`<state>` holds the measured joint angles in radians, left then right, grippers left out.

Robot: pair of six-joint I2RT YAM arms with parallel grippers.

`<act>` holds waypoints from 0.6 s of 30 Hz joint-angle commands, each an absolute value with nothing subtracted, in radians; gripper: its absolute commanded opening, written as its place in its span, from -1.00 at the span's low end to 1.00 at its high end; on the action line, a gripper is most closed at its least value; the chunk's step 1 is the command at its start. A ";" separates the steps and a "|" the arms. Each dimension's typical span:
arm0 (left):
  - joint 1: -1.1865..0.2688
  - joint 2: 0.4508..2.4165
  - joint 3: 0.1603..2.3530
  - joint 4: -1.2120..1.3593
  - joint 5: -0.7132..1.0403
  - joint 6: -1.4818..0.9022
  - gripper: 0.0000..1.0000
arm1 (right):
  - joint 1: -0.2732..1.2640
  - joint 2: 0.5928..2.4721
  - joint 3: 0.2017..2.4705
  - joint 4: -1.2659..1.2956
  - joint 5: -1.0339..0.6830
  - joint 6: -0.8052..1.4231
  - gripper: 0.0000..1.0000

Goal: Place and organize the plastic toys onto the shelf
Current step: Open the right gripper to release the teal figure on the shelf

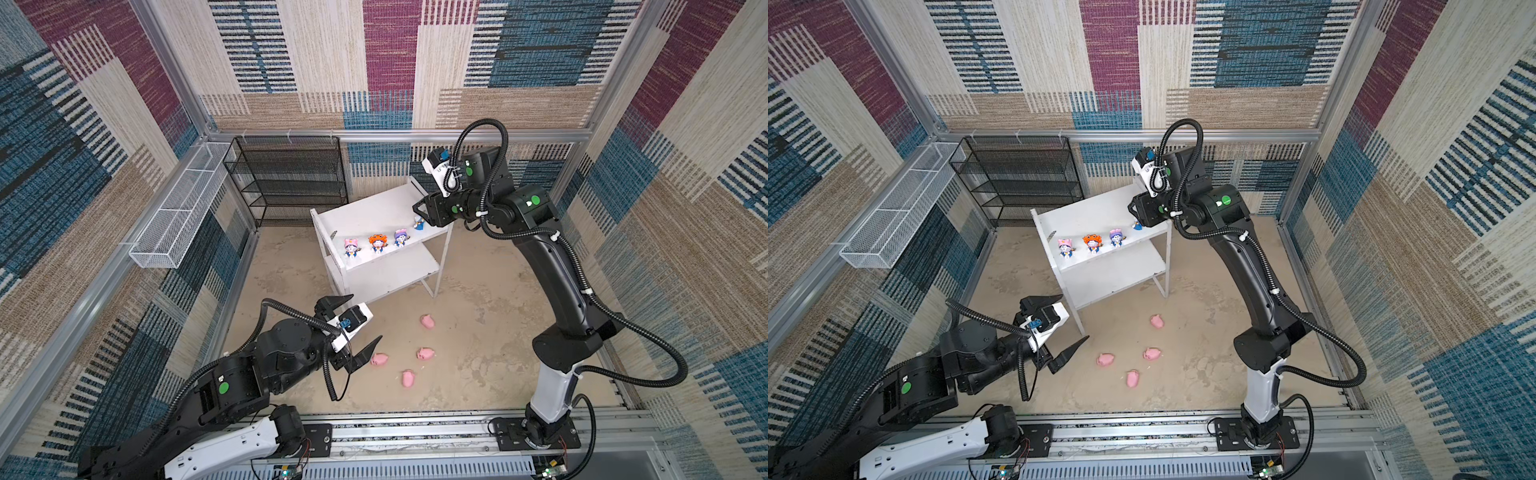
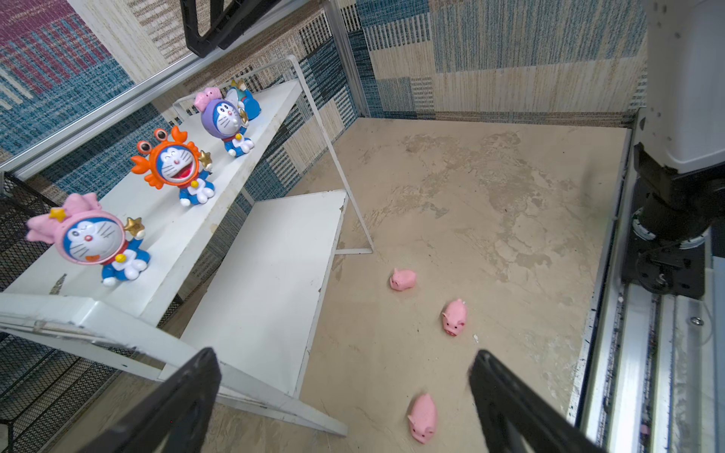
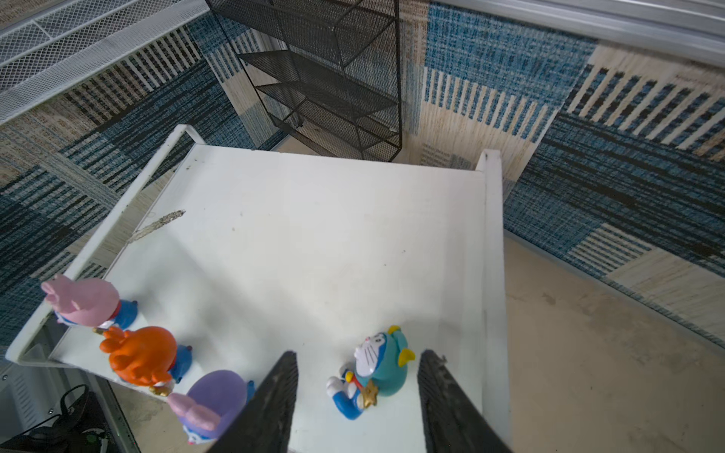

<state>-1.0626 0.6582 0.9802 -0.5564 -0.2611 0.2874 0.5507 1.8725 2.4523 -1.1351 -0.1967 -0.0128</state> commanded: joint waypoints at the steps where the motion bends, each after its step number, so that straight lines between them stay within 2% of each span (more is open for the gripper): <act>1: -1.063 0.655 0.977 -0.527 -0.256 0.298 0.98 | 0.566 1.875 2.461 -1.171 -0.142 0.056 0.04; 12: -1.060 0.631 0.965 -0.528 -0.252 0.295 0.98 | 0.592 1.895 2.457 -1.197 -0.020 0.097 -0.06; 18: -1.060 0.630 0.963 -0.526 -0.247 0.296 0.98 | 0.592 1.889 2.432 -1.190 -0.009 0.098 -0.09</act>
<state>-1.0607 0.6296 0.9646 -0.5564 -0.2550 0.2874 0.5926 1.8938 2.4386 -1.2011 -0.0322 0.0853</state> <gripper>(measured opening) 0.991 0.456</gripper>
